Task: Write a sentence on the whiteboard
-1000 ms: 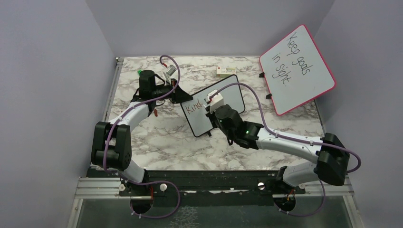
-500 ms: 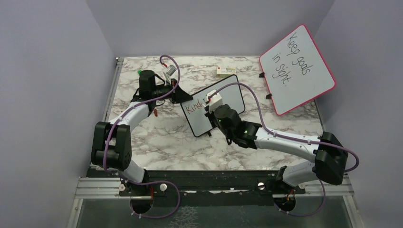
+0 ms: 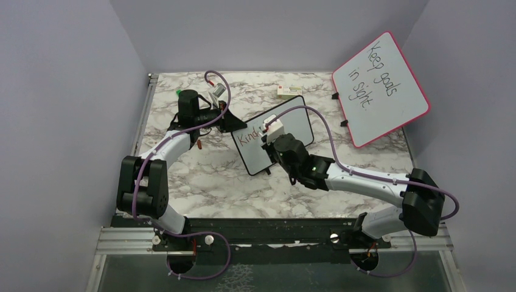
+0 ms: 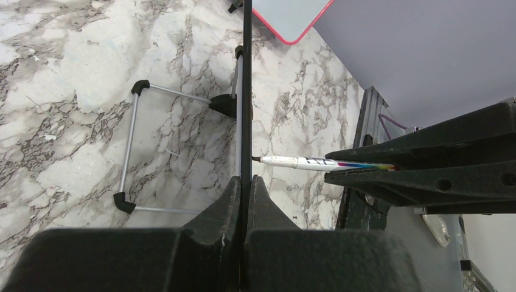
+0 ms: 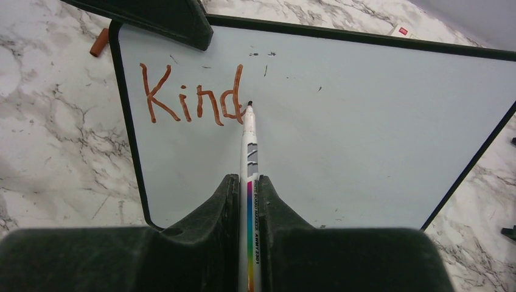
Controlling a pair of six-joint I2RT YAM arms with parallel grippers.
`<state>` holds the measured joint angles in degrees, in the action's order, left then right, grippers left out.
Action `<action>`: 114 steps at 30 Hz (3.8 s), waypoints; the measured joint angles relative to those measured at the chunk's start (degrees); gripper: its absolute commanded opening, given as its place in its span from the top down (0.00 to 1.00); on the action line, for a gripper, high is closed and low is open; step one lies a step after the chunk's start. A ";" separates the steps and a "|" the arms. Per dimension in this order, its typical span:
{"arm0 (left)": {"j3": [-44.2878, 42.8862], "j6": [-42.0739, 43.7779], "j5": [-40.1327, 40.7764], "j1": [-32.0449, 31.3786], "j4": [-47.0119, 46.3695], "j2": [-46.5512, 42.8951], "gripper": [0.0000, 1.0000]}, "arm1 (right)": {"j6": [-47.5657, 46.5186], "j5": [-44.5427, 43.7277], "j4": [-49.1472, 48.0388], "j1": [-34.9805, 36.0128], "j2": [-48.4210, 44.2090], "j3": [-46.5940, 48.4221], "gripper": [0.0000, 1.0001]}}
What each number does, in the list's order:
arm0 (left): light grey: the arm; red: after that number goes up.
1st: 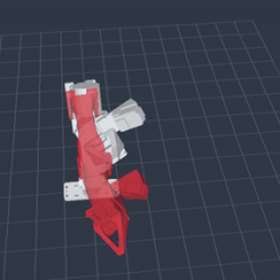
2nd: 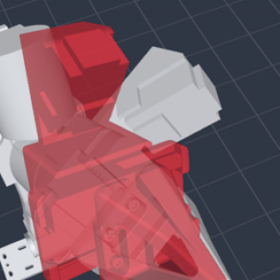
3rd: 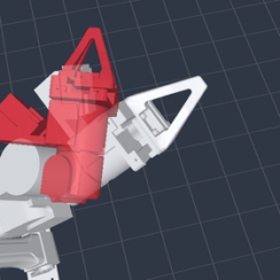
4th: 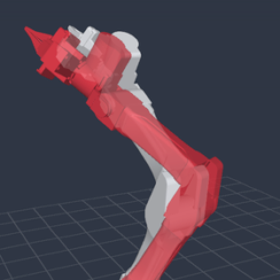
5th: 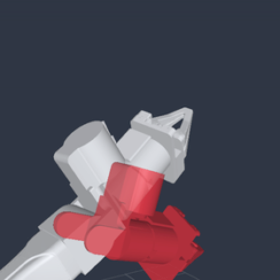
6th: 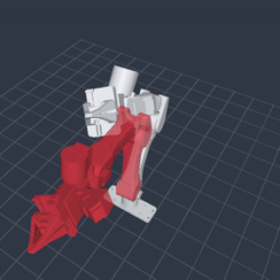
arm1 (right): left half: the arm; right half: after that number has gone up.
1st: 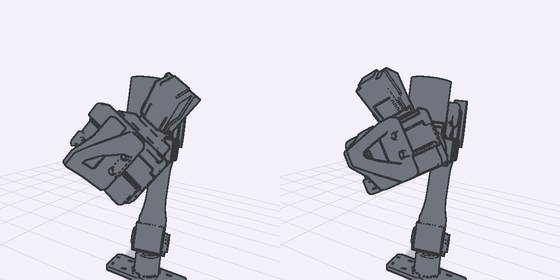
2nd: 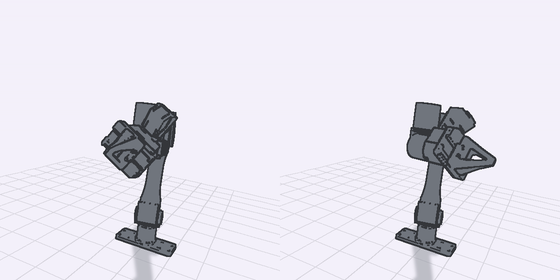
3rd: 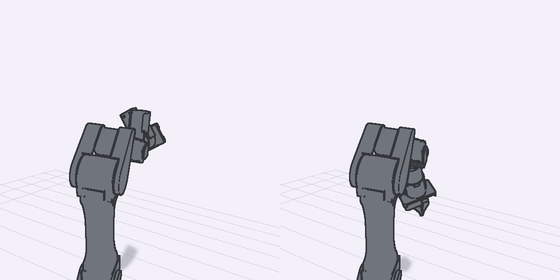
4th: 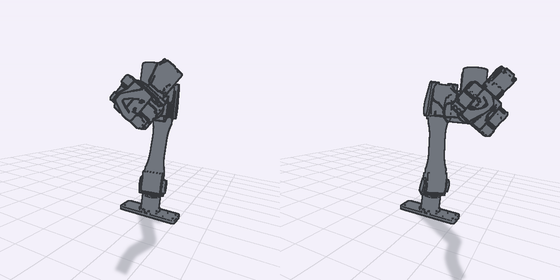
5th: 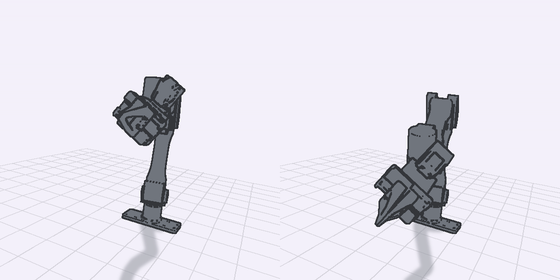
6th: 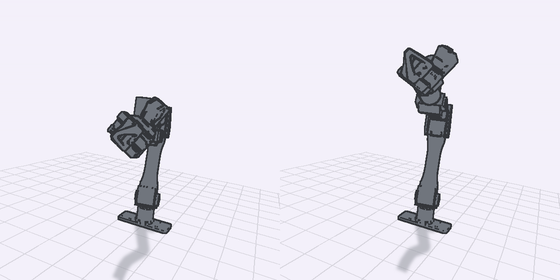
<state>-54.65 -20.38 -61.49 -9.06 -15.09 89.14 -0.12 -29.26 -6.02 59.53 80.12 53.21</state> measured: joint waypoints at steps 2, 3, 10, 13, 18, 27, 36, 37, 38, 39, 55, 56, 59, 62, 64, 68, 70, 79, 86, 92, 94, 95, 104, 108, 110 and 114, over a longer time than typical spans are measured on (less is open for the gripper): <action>0.00 0.00 0.00 0.00 0.00 0.00 1.00 | -0.20 0.00 -0.13 -0.02 0.15 0.02 0.99; 0.00 0.00 0.00 0.00 0.00 0.00 1.00 | -0.28 0.02 -0.22 -0.02 0.24 0.07 0.99; -0.04 0.00 0.00 0.00 0.07 0.00 1.00 | -0.46 0.02 -0.44 -0.39 0.59 0.11 0.99; -0.07 0.00 0.00 0.00 0.13 0.00 1.00 | -0.46 0.00 -0.44 -0.42 0.68 0.20 0.99; -0.07 0.02 0.00 0.00 0.15 0.00 1.00 | -0.44 0.02 -0.46 -0.72 0.85 0.35 0.99; -0.09 0.02 0.00 0.00 0.15 0.00 1.00 | -0.39 0.09 -0.44 -0.83 1.09 1.03 0.99; -0.09 0.02 0.00 0.00 0.17 0.00 1.00 | 1.03 0.20 0.68 -0.90 1.11 1.05 0.99; -0.09 0.04 0.02 0.00 0.15 0.00 1.00 | 1.22 0.20 0.98 -0.90 1.11 1.05 0.99; -0.09 0.04 0.02 0.00 0.17 0.00 1.00 | 1.51 0.22 1.27 -0.90 1.11 1.05 0.99; -0.09 0.04 0.02 0.00 0.17 0.00 1.00 | 1.73 0.24 1.55 -0.90 1.11 1.05 0.99; -0.09 0.07 0.07 0.00 0.20 0.02 1.00 | 3.15 0.74 3.17 -0.90 1.09 1.05 0.99; -0.09 0.07 0.07 0.00 0.17 0.02 1.00 | 3.15 0.79 3.19 -0.90 1.07 1.05 0.99; -0.09 0.07 0.07 0.00 0.17 0.02 1.00 | 3.17 0.87 3.21 -0.90 0.98 1.05 0.99; -0.09 0.07 0.07 0.00 0.17 0.02 1.00 | 3.17 1.03 3.34 -0.94 0.94 1.05 0.99; -0.09 0.07 0.07 0.00 0.17 0.02 1.00 | 3.19 1.25 3.65 -0.98 0.92 1.05 0.99; -0.09 0.07 0.07 0.00 0.17 0.02 1.00 | 3.56 1.73 4.83 -0.98 0.85 1.05 0.99; -0.09 0.07 0.07 0.00 0.17 0.02 1.00 | 3.72 1.75 5.11 -0.98 0.81 1.05 0.99; -0.09 0.07 0.07 0.00 0.17 0.02 1.00 | 3.67 1.70 5.09 -0.98 0.79 1.05 0.99; -0.09 0.07 0.07 0.00 0.17 0.02 1.00 | 3.02 1.62 4.50 -0.98 0.79 1.05 0.99; -0.09 0.07 0.04 0.00 0.17 0.02 1.00 | 2.12 1.44 3.08 -1.05 0.79 1.05 0.99; -0.09 0.07 0.04 0.00 0.17 0.02 1.00 | 1.95 1.42 2.69 -1.11 0.79 1.05 0.99; -0.09 0.07 0.04 0.00 0.17 0.02 1.00 | 1.81 1.40 2.60 -1.16 0.79 1.05 0.99; -0.09 0.07 0.07 0.00 0.17 0.02 1.00 | 1.49 0.83 1.79 -1.53 0.79 1.05 0.99; -0.09 0.07 0.07 0.00 0.17 0.02 1.00 | 1.38 0.39 1.11 -1.75 0.79 1.05 0.99; -0.09 0.07 0.07 0.00 0.17 0.02 1.00 | 1.33 0.33 0.92 -1.88 0.79 1.05 0.99; -0.09 0.07 0.07 0.00 0.17 0.02 1.00 | 1.33 0.26 0.92 -1.90 0.79 1.05 0.99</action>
<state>-54.74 -20.32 -61.43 -9.06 -14.92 89.17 1.21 -28.99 -5.10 57.63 80.90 54.26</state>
